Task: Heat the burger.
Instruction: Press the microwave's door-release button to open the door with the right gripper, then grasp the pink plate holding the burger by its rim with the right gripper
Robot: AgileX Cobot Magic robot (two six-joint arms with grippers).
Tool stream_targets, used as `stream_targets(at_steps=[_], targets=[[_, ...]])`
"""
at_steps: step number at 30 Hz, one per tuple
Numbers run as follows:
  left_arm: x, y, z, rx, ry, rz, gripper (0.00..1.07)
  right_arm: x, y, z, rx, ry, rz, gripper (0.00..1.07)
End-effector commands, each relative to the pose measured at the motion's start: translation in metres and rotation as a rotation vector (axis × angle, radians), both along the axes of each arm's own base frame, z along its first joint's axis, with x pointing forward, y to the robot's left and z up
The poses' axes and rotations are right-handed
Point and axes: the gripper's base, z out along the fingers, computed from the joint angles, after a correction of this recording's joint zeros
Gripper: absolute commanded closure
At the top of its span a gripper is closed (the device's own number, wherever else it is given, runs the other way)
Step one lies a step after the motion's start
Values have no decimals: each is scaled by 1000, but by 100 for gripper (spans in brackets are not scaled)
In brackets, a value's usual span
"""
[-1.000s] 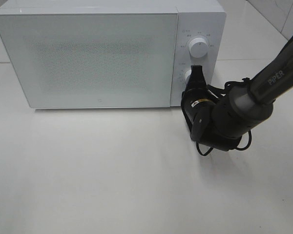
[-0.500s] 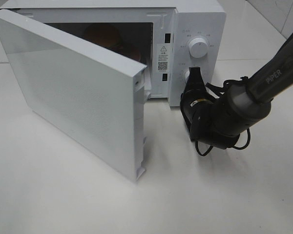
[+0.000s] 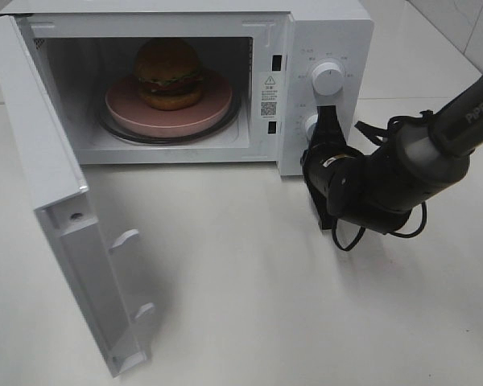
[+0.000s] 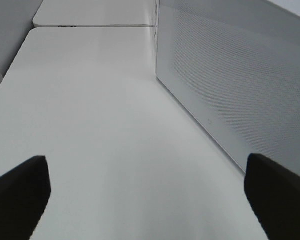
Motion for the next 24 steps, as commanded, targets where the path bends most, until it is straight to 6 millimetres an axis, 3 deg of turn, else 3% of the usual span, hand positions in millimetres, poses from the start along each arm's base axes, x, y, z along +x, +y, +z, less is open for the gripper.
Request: stream_targets(at_steps=[1, 4, 9, 12, 17, 20, 24], targets=[[-2, -1, 0, -10, -29, 0, 3, -9, -8, 17, -47, 19, 69, 107], [-2, -1, 0, -10, -29, 0, 3, -14, -9, 16, -62, 51, 92, 107], [-2, -1, 0, -10, -29, 0, 3, -46, -18, 26, -154, 169, 229, 107], [-2, -1, 0, -10, -29, 0, 3, -49, -19, 30, -175, 177, 259, 107], [-2, -1, 0, -10, -29, 0, 3, -66, -16, 61, -369, 171, 550, 107], [-2, -1, 0, -10, -29, 0, 3, -68, -16, 66, -400, 164, 599, 107], [-2, -1, 0, -10, -29, 0, 3, -81, -14, 84, -512, 160, 804, 107]])
